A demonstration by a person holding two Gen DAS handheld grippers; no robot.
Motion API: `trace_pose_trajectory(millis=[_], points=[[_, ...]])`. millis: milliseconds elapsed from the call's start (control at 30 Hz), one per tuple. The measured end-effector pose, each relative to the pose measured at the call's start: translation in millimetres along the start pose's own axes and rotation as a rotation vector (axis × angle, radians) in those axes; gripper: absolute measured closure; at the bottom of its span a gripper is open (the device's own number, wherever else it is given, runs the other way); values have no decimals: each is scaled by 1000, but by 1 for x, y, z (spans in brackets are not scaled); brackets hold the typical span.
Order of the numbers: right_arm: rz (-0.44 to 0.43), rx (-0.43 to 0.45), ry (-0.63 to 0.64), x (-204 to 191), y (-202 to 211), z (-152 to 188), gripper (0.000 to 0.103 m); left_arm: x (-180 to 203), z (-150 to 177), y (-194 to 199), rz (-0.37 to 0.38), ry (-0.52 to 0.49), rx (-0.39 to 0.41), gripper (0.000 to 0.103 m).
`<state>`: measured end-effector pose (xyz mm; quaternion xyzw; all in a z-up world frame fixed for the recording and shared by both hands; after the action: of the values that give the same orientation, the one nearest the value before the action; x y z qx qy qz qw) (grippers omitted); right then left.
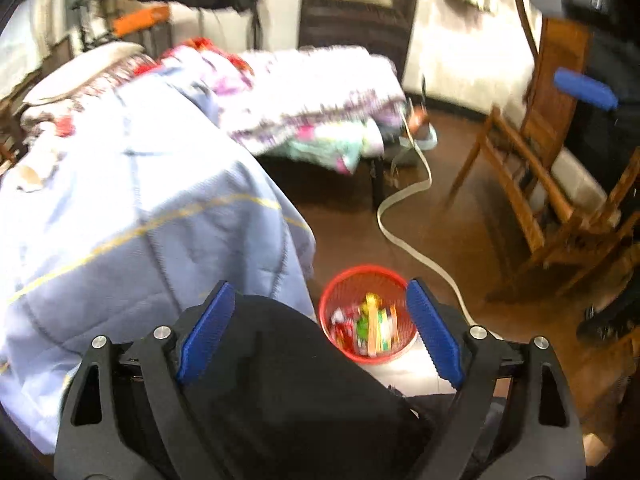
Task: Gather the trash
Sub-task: 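Move both open tools back over the bed toward the remaining trash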
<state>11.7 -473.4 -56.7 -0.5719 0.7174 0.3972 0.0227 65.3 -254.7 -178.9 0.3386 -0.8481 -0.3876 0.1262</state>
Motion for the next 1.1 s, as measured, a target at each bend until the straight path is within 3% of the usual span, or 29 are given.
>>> trace_pose_trajectory(millis=[300,800,933,1100], points=[[-81,61,66,-58,47,-3,7,-38,2,110,-129,96,219,9],[-151,113,220,-153,102,18,6,-103,18,264,-215,263,526,7],[-169,103,222,-166,101,23,6,-118,21,278,-182,284,551,7],[-188,37,190,-169,74,31,6,-136,26,271,-240,345,527,7]])
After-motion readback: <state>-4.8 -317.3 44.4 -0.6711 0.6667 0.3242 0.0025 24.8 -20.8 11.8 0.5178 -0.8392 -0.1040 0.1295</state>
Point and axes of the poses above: each gripper's, at about its wrist camera, not at the fingertips, and y roughly against the way its jaws point, x to its right, z to its underside, the point moved 3 cm from there along -y, roughly the way its jaws point, and after that the axes turned 11 degrees about -y, right-handed, at the moved point
